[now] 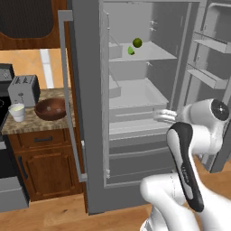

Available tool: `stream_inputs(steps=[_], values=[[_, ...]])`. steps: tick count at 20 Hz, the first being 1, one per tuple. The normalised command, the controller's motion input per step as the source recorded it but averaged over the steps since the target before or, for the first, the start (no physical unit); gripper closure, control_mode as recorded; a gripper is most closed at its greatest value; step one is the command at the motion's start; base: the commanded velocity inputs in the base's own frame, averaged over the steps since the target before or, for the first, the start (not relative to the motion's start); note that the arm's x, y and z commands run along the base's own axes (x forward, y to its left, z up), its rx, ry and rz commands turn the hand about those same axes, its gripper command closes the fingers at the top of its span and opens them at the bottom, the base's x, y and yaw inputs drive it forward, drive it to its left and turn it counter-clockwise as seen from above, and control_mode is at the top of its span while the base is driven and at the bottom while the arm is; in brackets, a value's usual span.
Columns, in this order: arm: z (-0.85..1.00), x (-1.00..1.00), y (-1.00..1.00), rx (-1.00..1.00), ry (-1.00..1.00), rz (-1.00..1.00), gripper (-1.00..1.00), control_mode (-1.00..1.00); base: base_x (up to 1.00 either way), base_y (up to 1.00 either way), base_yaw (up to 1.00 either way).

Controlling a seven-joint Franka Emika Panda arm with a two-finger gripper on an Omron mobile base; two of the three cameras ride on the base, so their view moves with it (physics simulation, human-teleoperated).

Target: Grab a lemon wedge from the fridge and one ice cube from the ice bowl, and put them in the glass of lemonade.

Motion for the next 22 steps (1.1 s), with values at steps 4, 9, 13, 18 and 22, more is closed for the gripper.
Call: stream_inputs(steps=[4, 9, 13, 18, 22], values=[[0.70, -0.95, 0.03, -0.05, -0.13, 0.08, -1.00, -1.00, 0.00, 0.00, 0.00], [0.39, -0.49, 0.25, -0.24, 0.08, 0.00, -1.00, -1.00, 0.00, 0.00, 0.00], [0.00, -0.60, 0.00, -0.10, 0.00, 0.02, -1.00, -1.00, 0.00, 0.00, 0.00], [-0.01, -0.51, 0.00, -0.03, 0.00, 0.00, -1.00, -1.00, 0.00, 0.00, 0.00], [-0.01, -0.10, 0.00, 0.00, 0.00, 0.00, -1.00, -1.00, 0.00, 0.00, 0.00]])
